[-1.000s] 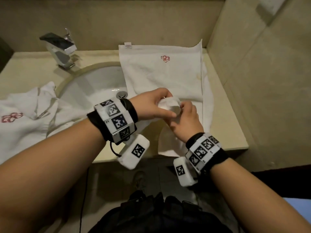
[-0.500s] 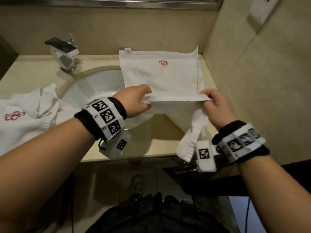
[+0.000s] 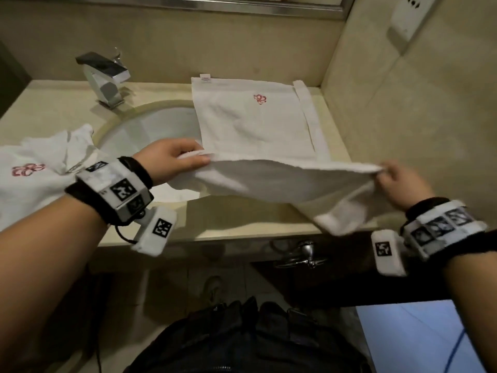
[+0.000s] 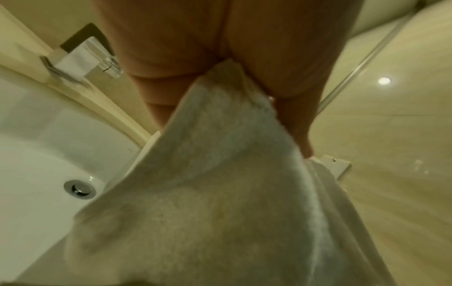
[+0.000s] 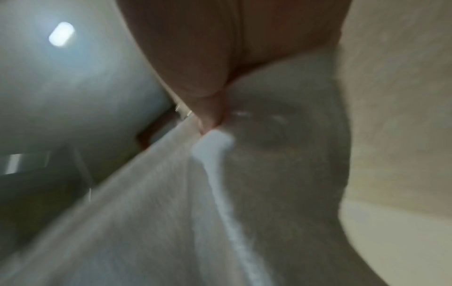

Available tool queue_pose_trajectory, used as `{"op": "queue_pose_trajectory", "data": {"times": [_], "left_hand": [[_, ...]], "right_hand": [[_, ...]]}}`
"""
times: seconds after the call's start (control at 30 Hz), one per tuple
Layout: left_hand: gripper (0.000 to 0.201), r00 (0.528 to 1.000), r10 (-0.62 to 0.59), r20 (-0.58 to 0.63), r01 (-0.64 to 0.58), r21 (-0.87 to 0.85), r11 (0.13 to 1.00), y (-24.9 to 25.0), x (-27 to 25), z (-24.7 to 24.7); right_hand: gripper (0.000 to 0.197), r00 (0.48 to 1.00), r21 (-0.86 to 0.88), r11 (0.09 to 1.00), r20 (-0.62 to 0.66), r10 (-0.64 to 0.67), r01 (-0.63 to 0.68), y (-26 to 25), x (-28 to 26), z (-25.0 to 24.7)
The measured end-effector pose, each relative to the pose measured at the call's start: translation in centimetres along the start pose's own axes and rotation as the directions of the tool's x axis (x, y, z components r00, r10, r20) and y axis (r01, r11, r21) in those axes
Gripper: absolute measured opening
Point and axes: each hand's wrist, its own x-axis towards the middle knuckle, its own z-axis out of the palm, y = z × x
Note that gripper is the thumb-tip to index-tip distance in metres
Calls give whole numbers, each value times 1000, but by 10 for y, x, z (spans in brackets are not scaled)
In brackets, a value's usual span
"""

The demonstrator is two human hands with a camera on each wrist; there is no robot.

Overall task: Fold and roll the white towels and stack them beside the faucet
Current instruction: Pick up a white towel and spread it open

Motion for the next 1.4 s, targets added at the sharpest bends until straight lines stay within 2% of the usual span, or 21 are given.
{"op": "queue_pose_trajectory", "data": {"times": [0.03, 0.1, 0.17, 0.2, 0.27, 0.3, 0.33, 0.37, 0.43, 0.47, 0.5, 0.6, 0.73, 0.8, 0.83, 0.97, 1.03, 1.13, 1.2, 1.3, 1.4], "left_hand": [[20, 999, -18, 36, 20, -49, 999, -1, -3, -2], [35, 988, -76, 136, 81, -28, 996, -7, -11, -2], [45, 942, -188, 279, 166, 101, 981, -17, -18, 6], [49, 896, -245, 371, 184, 192, 964, -25, -22, 14], [50, 799, -348, 491, 143, 407, 902, -39, -28, 31], [46, 783, -364, 504, 94, 482, 871, -45, -28, 38], [37, 804, -348, 483, 50, 528, 848, -51, -27, 44], [27, 850, -313, 423, 34, 549, 835, -56, -24, 49], [23, 950, -225, 218, 73, 544, 836, -67, -15, 57], [29, 967, -222, 127, 119, 543, 831, -70, -10, 59], [35, 967, -239, 84, 153, 560, 814, -71, -7, 60], [27, 962, -265, 74, 178, 565, 806, -74, 1, 69], [16, 964, -224, 144, 84, 634, 769, -77, 17, 56], [18, 939, -252, 233, 50, 635, 771, -79, 16, 53], [19, 931, -251, 264, 23, 643, 766, -80, 71, 32], [9, 844, -317, 432, -18, 614, 789, -81, 62, 21], [12, 859, -303, 412, -12, 609, 793, -83, 64, 19], [20, 930, -277, 242, 151, 434, 888, -82, 87, 13], [30, 946, -304, 116, 259, 297, 919, -83, 107, 11], [43, 907, -421, 20, 416, 118, 902, -96, 159, 4], [67, 813, -581, 12, 581, 8, 814, -125, 238, -7]], "right_hand": [[22, 999, 201, 979, -36, 22, -15, 2, -3, -7], [34, 995, 464, 882, 96, 33, -74, -3, -17, -11], [43, 952, 303, 953, 300, -66, -29, -5, -31, 1], [47, 899, 135, 990, 429, -89, 34, -2, -36, 13], [49, 759, -162, 976, 651, -8, 149, 5, -45, 37], [49, 706, -225, 964, 706, 58, 145, 9, -45, 46], [49, 682, -246, 963, 723, 109, 107, 12, -44, 53], [47, 697, -247, 967, 705, 131, 69, 15, -40, 59], [35, 861, -177, 984, 496, 109, -23, 25, -24, 68], [30, 930, -104, 992, 353, 102, -69, 28, -15, 72], [32, 959, -47, 992, 253, 128, -120, 26, -5, 77], [44, 966, -114, 982, 198, 168, -147, 17, 18, 105], [33, 964, -127, 964, 99, 246, -233, 20, 59, 104], [34, 940, -167, 940, 120, 319, -297, 35, 69, 96], [34, 919, -197, 915, 111, 378, -352, 32, 121, 90], [34, 894, -225, 891, 132, 429, -395, 29, 122, 84], [43, 911, -196, 913, 139, 387, -358, 19, 119, 87], [40, 975, -233, 962, 133, 178, -144, -6, 122, 86], [33, 990, -195, 981, 141, 28, 0, -26, 125, 85], [30, 967, -104, 987, 235, -99, 126, -56, 151, 98], [34, 948, -123, 986, 312, -68, 112, -77, 215, 119]]}}
